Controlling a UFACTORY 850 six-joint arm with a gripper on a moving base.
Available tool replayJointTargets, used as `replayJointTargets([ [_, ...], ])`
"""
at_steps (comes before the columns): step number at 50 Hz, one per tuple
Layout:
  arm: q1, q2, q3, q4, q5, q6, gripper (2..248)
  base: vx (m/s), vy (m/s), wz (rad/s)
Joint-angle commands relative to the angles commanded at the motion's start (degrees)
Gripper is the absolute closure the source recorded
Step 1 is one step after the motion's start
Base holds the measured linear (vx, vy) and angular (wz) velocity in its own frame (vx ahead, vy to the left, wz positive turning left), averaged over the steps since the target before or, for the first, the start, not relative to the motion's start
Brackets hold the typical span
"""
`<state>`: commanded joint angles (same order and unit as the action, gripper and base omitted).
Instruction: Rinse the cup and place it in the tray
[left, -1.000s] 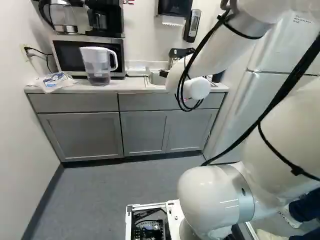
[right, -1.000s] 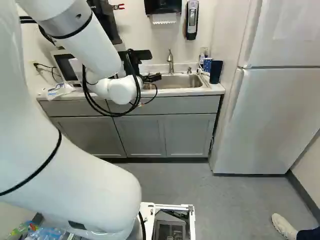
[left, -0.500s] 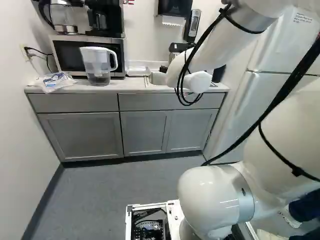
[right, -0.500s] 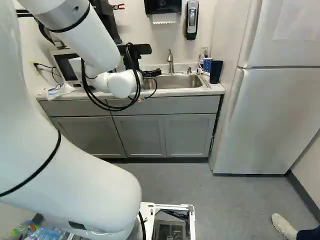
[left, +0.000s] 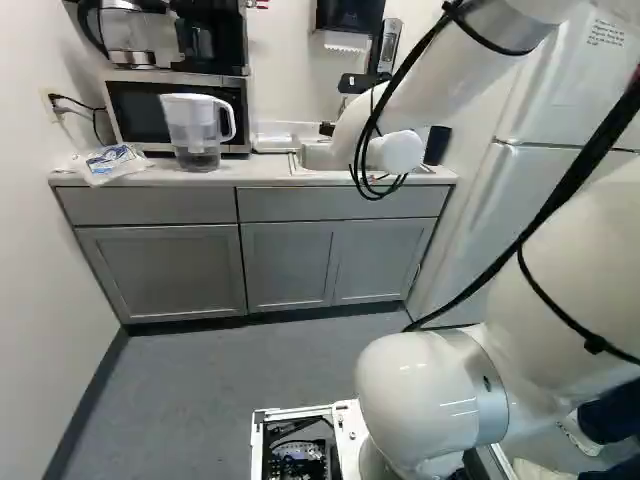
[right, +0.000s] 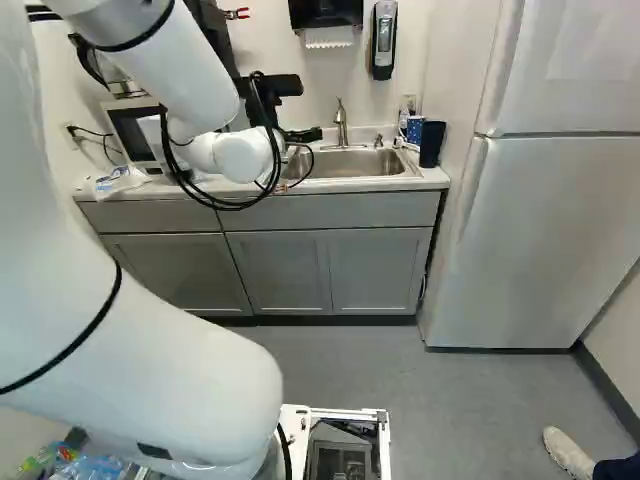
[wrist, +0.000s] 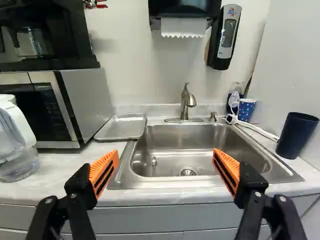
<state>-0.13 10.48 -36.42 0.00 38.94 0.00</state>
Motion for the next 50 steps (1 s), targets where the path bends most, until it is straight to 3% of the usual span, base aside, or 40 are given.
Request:
replayJointTargets([
  [50, 0.0, 1.28, -4.92, 0.0, -5.07, 0.0, 3, 0.0, 0.0, 0.0],
])
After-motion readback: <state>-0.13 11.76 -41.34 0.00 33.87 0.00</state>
